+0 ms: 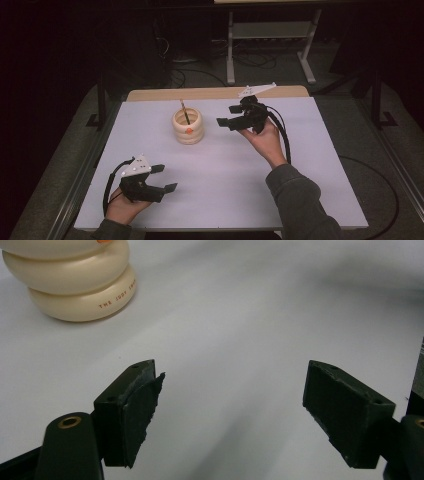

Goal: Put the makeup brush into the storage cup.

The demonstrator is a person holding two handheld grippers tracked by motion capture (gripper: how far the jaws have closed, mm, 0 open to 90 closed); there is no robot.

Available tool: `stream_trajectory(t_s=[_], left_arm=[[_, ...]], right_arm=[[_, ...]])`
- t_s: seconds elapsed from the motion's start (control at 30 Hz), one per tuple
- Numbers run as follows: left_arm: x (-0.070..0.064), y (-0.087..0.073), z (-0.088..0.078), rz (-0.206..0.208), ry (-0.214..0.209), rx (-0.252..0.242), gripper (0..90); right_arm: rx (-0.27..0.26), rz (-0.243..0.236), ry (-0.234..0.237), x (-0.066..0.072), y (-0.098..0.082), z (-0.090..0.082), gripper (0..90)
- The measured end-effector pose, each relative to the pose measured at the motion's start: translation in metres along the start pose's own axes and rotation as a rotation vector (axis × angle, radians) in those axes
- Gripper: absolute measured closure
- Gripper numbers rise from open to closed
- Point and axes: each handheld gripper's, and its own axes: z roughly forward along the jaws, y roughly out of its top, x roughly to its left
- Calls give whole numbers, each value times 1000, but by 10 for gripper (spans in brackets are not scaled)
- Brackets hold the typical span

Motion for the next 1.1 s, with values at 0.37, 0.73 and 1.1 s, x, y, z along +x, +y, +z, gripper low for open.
stream_trajectory(t_s=[0.37, 0.73, 1.1], left_arm=[[1, 0, -2, 2, -3, -4, 212], [2, 0, -3, -3, -2, -7, 211], [4, -1, -4, -2, 4, -8, 209]], right_arm=[[-19, 11, 8, 2, -9, -9, 249], [-27, 28, 18, -1, -17, -18, 234], [-22, 31, -2, -2, -29, -29, 225]])
